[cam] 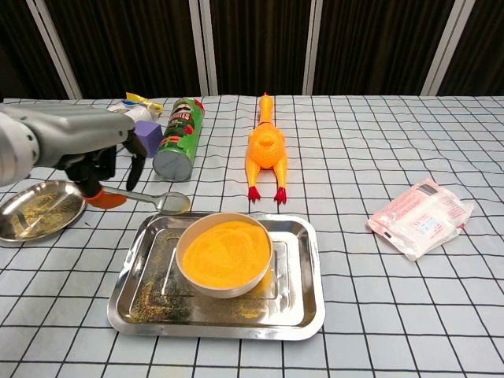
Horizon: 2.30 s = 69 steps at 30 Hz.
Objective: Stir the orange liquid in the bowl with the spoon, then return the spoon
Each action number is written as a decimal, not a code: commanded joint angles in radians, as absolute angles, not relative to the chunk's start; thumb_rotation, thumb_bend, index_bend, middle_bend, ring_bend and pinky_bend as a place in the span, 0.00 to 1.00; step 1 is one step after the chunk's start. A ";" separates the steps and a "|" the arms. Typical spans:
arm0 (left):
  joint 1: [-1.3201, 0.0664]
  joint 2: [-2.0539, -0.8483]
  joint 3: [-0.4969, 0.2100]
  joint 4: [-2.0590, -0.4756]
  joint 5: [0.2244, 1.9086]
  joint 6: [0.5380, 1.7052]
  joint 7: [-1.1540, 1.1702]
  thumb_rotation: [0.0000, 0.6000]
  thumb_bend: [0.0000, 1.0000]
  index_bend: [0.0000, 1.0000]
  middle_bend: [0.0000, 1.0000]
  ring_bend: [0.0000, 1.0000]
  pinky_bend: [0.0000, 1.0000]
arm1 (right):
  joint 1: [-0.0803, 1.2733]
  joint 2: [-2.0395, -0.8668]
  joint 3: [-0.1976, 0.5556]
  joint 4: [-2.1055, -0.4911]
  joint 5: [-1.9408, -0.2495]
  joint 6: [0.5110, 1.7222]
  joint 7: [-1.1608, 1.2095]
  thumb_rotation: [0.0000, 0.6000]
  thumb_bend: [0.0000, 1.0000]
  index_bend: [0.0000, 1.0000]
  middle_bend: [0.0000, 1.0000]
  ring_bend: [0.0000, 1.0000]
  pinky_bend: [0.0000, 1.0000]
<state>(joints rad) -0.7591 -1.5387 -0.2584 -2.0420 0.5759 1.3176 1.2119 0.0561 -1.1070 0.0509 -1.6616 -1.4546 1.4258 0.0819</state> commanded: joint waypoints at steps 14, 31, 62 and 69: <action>-0.965 -1.733 -0.299 -1.957 0.343 1.454 1.347 1.00 0.50 0.51 1.00 0.99 0.97 | 0.062 -1.104 0.054 -1.654 -1.453 1.416 0.113 1.00 0.40 0.00 0.00 0.00 0.00; -0.949 -1.707 -0.236 -1.998 0.462 1.455 1.194 1.00 0.33 0.45 1.00 0.98 0.97 | 0.058 -1.100 0.052 -1.658 -1.459 1.423 0.118 1.00 0.40 0.00 0.00 0.00 0.00; -0.762 -1.704 0.019 -1.666 1.013 1.349 0.911 1.00 0.29 0.58 1.00 1.00 0.97 | 0.059 -1.102 0.050 -1.662 -1.459 1.421 0.113 1.00 0.41 0.00 0.00 0.00 0.00; -0.751 -1.729 -0.014 -1.646 1.026 1.336 0.906 1.00 0.29 0.58 1.00 1.00 0.97 | 0.059 -1.102 0.049 -1.663 -1.459 1.421 0.113 1.00 0.40 0.00 0.00 0.00 0.00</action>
